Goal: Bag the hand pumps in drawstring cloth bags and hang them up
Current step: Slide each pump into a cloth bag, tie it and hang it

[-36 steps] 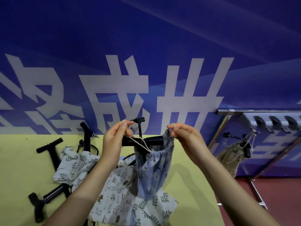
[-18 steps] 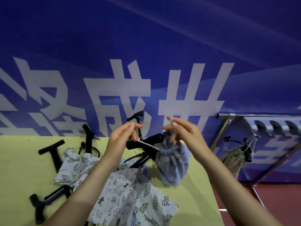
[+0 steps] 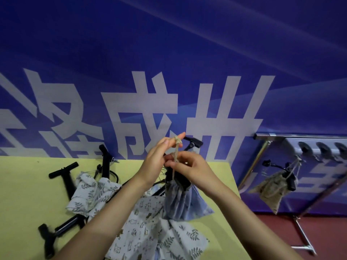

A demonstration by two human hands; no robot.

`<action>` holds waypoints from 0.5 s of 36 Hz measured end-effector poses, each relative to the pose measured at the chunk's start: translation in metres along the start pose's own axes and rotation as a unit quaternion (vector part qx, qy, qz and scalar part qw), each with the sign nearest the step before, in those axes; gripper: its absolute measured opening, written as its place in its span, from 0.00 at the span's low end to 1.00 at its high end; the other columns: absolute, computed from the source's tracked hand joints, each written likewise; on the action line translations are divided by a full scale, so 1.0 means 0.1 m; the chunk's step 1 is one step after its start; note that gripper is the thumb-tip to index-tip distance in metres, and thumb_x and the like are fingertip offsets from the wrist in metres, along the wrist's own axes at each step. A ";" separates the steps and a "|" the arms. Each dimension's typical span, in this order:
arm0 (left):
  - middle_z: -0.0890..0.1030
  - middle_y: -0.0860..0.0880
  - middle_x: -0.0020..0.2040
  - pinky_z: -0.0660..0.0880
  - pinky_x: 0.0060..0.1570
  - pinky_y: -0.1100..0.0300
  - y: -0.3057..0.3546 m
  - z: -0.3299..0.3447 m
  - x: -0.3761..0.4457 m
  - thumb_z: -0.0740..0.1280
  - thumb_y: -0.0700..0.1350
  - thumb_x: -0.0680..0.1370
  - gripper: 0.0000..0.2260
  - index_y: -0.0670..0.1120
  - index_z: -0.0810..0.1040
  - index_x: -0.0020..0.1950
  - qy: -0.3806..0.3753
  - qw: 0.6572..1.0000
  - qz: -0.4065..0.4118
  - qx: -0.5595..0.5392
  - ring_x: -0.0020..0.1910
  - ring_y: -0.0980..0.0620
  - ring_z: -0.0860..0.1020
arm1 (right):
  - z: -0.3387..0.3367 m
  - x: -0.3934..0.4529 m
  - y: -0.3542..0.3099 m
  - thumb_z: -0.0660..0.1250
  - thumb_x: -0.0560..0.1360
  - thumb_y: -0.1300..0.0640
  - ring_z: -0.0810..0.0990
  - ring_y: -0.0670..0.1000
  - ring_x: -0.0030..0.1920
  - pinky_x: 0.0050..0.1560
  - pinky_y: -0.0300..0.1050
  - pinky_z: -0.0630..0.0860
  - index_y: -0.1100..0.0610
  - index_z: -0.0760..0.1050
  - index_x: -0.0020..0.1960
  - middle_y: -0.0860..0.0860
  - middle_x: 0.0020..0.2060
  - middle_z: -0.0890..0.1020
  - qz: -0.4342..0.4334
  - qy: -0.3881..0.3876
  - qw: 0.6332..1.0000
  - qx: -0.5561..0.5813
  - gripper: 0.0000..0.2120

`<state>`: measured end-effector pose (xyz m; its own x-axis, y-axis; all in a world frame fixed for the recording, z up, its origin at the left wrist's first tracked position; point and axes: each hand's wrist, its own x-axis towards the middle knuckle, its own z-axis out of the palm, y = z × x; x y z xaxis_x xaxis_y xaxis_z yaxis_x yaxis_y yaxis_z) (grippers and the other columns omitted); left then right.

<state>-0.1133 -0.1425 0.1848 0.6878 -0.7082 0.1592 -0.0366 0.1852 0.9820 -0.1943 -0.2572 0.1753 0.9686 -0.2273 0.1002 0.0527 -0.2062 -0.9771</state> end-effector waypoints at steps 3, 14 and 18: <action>0.80 0.56 0.61 0.76 0.55 0.58 -0.03 -0.06 0.00 0.53 0.51 0.82 0.17 0.49 0.80 0.59 0.014 1.000 -0.002 0.014 0.65 0.57 0.74 | 0.00 0.00 0.01 0.66 0.77 0.61 0.78 0.48 0.37 0.43 0.38 0.73 0.65 0.79 0.44 0.52 0.34 0.81 0.011 0.010 0.995 0.100 0.07; 0.75 0.59 0.57 0.70 0.60 0.62 -0.24 -0.55 0.06 0.66 0.57 0.75 0.10 0.61 0.77 0.55 0.003 0.942 -0.012 0.334 0.59 0.62 0.73 | -0.25 0.12 -0.06 0.61 0.77 0.65 0.58 0.44 0.22 0.22 0.35 0.55 0.61 0.71 0.41 0.47 0.23 0.62 0.065 0.003 0.974 0.215 0.06; 0.71 0.61 0.62 0.64 0.62 0.60 -0.34 -0.55 0.08 0.59 0.70 0.69 0.30 0.58 0.71 0.67 -0.091 0.842 0.042 0.530 0.64 0.60 0.67 | -0.33 0.16 -0.09 0.59 0.79 0.64 0.58 0.44 0.23 0.23 0.35 0.55 0.61 0.74 0.42 0.47 0.24 0.62 0.068 -0.021 0.988 0.140 0.08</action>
<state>-0.0668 -0.1168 0.1475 0.5317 -0.8333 0.1517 -0.7726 -0.4038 0.4899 -0.1877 -0.2903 0.1917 0.9802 -0.1944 -0.0366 -0.0180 0.0965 -0.9952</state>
